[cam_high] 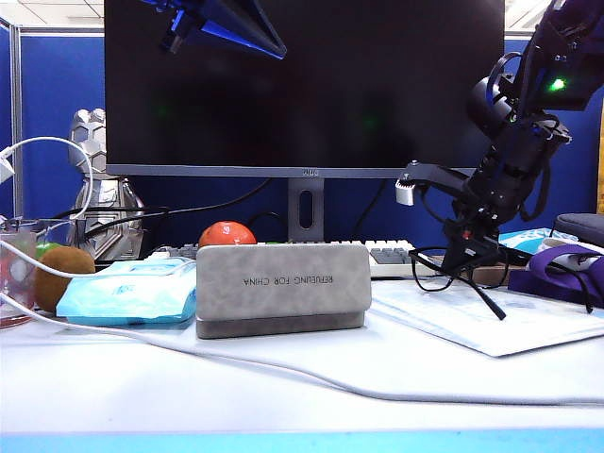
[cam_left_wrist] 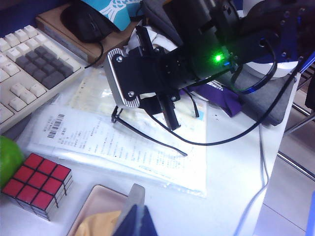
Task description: Pick up the glasses, fold the temples of the glasses, place the glasses into the glasses case, and finally close the glasses case.
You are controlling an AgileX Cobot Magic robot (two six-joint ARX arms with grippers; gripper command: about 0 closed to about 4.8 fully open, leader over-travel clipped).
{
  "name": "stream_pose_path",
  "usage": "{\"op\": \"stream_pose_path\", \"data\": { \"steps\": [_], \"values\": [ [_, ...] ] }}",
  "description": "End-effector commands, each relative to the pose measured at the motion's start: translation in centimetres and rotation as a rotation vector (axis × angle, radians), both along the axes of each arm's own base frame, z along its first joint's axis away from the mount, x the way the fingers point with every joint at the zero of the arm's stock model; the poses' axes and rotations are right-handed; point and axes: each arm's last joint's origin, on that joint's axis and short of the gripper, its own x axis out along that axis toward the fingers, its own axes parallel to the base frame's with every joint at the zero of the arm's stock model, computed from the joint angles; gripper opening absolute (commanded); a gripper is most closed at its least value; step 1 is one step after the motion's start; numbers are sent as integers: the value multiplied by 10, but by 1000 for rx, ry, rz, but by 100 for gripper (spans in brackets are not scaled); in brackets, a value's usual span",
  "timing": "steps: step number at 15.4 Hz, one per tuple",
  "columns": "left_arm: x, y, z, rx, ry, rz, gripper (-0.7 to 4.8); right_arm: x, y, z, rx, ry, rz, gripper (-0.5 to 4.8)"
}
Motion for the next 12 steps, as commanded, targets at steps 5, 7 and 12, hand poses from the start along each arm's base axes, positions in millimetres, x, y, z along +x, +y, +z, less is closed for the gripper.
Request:
{"op": "stream_pose_path", "data": {
  "steps": [5,7,12],
  "values": [
    [0,0,3,-13,-18,-7,-5,-9,-3,31,-38,-79,34,203],
    [0,0,3,-12,-17,-7,-5,-14,-4,25,-83,-21,93,202],
    [-1,0,3,-12,-17,-7,-5,-11,-11,18,-162,-21,94,164]
  ]
}}
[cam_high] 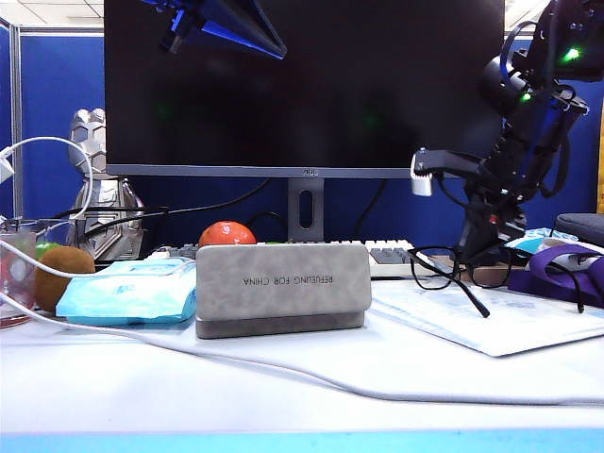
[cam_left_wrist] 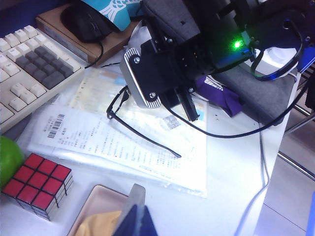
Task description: Pick up the glasses, fold the temples of the glasses, place the glasses into the glasses case, and finally close the glasses case.
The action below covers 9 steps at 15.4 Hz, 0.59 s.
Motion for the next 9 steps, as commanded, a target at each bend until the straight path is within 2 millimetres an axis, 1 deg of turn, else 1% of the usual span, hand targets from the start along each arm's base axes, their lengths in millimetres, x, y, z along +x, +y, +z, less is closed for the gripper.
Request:
{"op": "stream_pose_path", "data": {
  "steps": [1,5,7,8,9],
  "values": [
    [-1,0,3,-12,-16,-6,-5,4,-1,-4,-25,-12,-7,164],
    [0,0,3,-11,-16,-5,-5,8,0,-8,-22,-29,-7,155],
    [0,0,3,-11,-17,-5,-5,10,0,-7,-20,-53,-9,132],
    [0,0,3,-11,-17,-4,-5,9,0,-7,-19,-52,-8,101],
    [0,0,3,-11,-18,-4,-5,10,0,-7,-18,-53,-7,96]
  ]
}}
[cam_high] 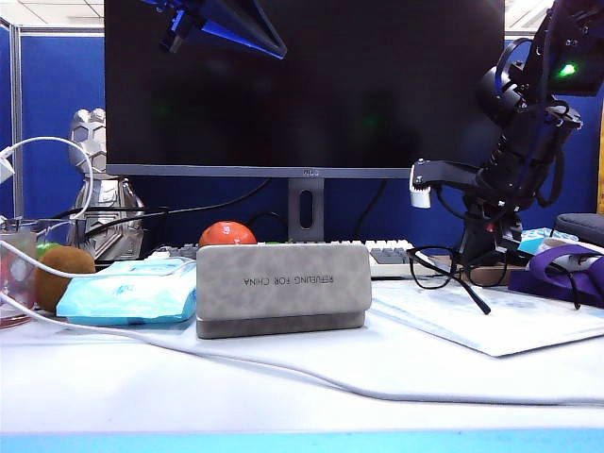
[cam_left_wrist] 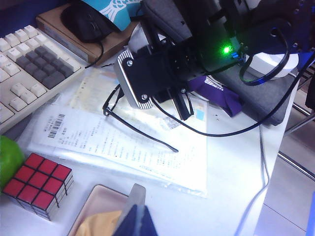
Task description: Pick up the glasses, fold the temples of the glasses, place the glasses into the glasses case, and finally close the glasses case.
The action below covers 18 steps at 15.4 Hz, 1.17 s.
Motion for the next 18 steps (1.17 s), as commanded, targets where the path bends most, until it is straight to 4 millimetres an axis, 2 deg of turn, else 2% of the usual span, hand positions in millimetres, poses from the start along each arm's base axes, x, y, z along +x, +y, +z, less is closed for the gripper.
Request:
{"op": "stream_pose_path", "data": {
  "steps": [1,7,9,11,12,16,18],
  "values": [
    [0,0,3,-11,-18,-4,-5,1,1,3,13,-16,10,83],
    [0,-1,2,-9,-13,-4,-5,4,3,-5,18,-6,19,76],
    [0,-1,2,-9,-13,-5,-5,5,3,-5,13,-16,14,2],
    [0,-1,2,-9,-14,-4,-5,7,3,-3,4,-45,2,3],
    [0,-1,2,-9,-13,-4,-5,6,3,-2,4,-49,2,92],
    [0,-1,2,-9,-13,-5,-5,8,2,12,17,-119,3,118],
    [0,-1,2,-9,-13,-5,-5,13,-1,0,17,-102,-4,117]
  ]
}}
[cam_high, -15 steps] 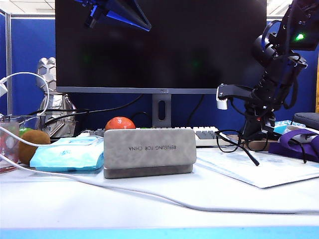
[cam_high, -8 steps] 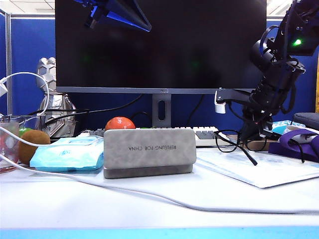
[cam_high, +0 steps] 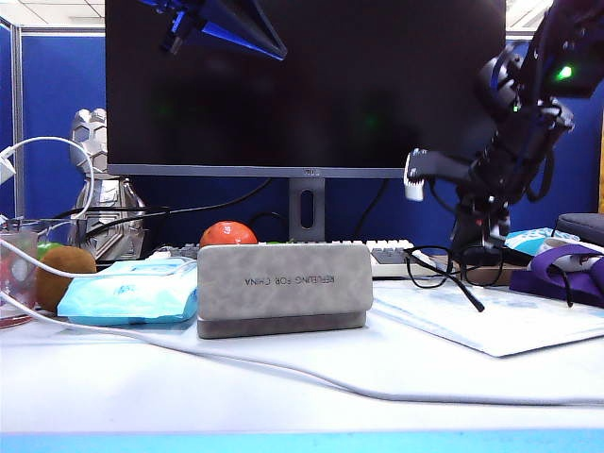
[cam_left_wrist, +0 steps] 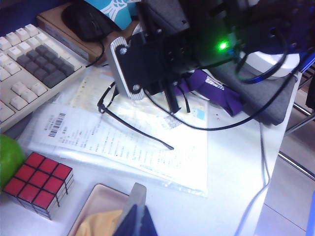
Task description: Pick up the glasses, fold the temples of the glasses, place the glasses into the glasses case, and finally close the glasses case.
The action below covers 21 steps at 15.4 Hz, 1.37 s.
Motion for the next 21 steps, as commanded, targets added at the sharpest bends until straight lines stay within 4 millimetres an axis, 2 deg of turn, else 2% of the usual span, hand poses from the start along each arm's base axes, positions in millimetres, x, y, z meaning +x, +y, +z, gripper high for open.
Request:
{"op": "stream_pose_path", "data": {
  "steps": [1,7,11,15,18,21],
  "values": [
    [0,0,3,-10,-15,-5,-5,4,-5,-8,3,11,-8,116],
    [0,0,3,-10,-15,-4,-5,8,-7,-14,6,-1,-14,105],
    [0,0,2,-7,-9,-5,-5,6,-6,8,52,-64,-44,108],
    [-1,0,0,5,16,-2,-5,4,-6,12,104,-56,-81,108],
    [7,-1,-15,80,55,70,-5,0,4,21,178,-61,-102,94],
    [21,-9,-41,107,170,97,-5,-16,23,49,337,-43,-171,94]
  ]
}}
